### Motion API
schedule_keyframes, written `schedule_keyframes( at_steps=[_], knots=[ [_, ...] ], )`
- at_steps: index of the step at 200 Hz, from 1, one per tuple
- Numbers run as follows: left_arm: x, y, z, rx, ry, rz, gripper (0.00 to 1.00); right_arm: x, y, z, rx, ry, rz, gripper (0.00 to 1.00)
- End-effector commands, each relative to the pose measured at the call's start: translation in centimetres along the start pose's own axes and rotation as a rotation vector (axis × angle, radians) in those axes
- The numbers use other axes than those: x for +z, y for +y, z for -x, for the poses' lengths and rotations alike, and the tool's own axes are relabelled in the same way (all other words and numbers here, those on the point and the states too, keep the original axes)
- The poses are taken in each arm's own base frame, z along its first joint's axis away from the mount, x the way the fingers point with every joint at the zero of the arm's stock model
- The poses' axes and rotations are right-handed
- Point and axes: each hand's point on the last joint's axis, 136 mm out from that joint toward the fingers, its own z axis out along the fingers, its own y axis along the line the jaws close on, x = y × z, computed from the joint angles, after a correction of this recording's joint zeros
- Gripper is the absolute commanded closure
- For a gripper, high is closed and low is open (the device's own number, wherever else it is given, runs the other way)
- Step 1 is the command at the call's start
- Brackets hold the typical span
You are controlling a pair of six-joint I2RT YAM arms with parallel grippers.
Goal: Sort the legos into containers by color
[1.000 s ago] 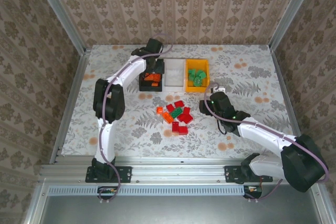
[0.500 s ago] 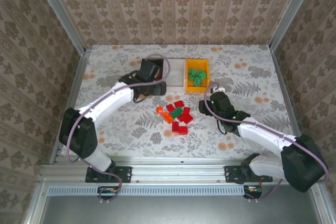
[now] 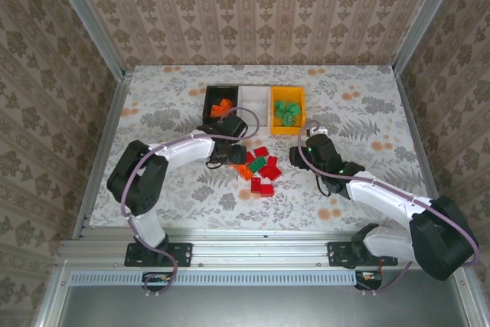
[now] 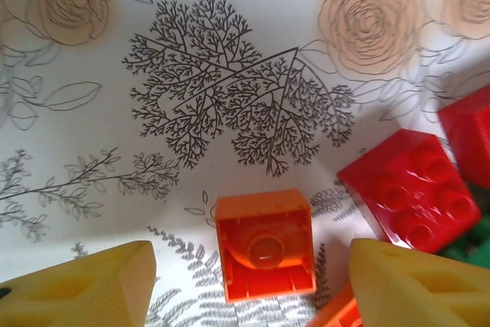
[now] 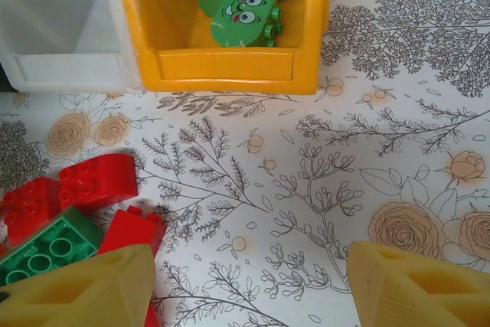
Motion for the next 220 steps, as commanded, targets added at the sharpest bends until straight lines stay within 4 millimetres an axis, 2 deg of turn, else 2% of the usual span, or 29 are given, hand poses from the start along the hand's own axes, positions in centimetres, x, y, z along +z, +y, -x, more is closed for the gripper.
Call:
schedule_keyframes(
  at_steps=[1, 17, 97, 126, 151, 178, 202, 220],
  knots=[
    [0.4, 0.0, 1.0, -0.035, -0.019, 0.018, 0.33, -0.1, 0.4, 0.0, 0.016, -0.003, 0.023, 0.32],
    [0.6, 0.3, 0.9, -0.047, -0.012, 0.018, 0.34, -0.1, 0.4, 0.0, 0.015, -0.003, 0.022, 0.32],
    [2.3, 1.2, 0.2, -0.044, 0.011, 0.016, 0.57, -0.2, 0.5, 0.0, 0.016, -0.002, 0.029, 0.32],
    [1.9, 1.3, 0.5, -0.041, 0.006, 0.007, 0.68, -0.2, 0.5, 0.0, 0.014, -0.002, 0.027, 0.32],
    [-0.1, 0.8, 1.5, -0.031, -0.03, -0.014, 0.7, -0.1, 0.5, 0.0, 0.014, -0.002, 0.027, 0.32],
    [-3.8, 0.0, 3.4, -0.013, -0.099, -0.054, 0.7, -0.1, 0.5, 0.0, 0.015, -0.002, 0.027, 0.32],
    [-8.0, 0.5, 7.2, 0.024, -0.21, -0.037, 0.69, 0.1, 0.7, -0.1, 0.015, 0.003, 0.036, 0.32],
    [-9.5, 2.1, 11.0, 0.009, -0.254, -0.019, 0.69, 0.3, 1.4, -0.3, 0.013, 0.013, 0.074, 0.32]
  ],
)
